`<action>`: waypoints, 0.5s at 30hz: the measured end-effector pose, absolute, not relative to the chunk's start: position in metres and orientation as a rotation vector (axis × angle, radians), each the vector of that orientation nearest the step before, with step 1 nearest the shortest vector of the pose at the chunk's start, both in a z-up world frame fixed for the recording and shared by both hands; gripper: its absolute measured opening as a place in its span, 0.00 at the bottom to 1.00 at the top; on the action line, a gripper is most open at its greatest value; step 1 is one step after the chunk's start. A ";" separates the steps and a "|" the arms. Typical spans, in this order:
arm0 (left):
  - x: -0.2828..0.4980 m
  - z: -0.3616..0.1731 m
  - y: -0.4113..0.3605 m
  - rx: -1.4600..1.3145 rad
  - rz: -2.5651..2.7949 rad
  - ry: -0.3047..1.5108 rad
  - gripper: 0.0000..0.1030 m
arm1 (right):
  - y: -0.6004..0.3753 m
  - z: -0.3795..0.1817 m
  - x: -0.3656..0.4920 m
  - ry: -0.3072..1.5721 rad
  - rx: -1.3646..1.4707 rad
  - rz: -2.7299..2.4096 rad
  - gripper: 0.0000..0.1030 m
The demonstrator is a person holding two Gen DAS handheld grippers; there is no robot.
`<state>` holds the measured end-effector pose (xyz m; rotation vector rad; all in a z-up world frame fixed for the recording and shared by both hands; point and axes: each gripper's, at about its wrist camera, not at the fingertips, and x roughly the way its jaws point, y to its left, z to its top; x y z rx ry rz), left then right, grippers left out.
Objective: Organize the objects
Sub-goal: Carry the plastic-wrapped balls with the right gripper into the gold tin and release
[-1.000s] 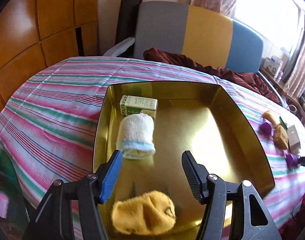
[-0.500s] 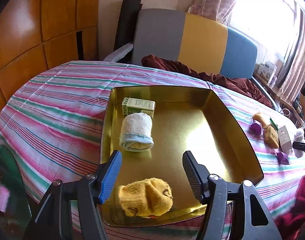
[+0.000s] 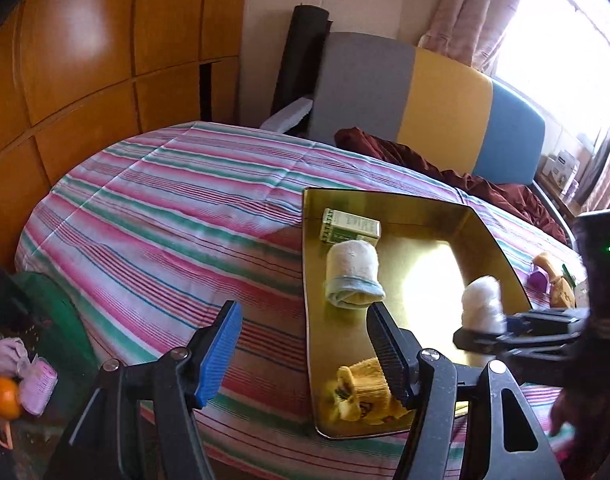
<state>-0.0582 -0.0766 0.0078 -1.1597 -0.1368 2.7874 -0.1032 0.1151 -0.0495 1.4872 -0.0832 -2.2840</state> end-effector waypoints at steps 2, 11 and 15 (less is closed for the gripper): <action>-0.058 0.007 -0.080 -1.160 2.790 -0.154 0.65 | 0.102 -0.060 -0.110 -0.081 1.497 -2.267 0.41; -0.057 0.005 -0.080 -1.160 2.802 -0.161 0.68 | 0.087 -0.061 -0.094 -0.131 1.438 -2.207 0.47; -0.054 0.007 -0.072 -1.132 2.811 -0.109 0.68 | 0.097 -0.055 -0.086 -0.129 1.407 -2.246 0.47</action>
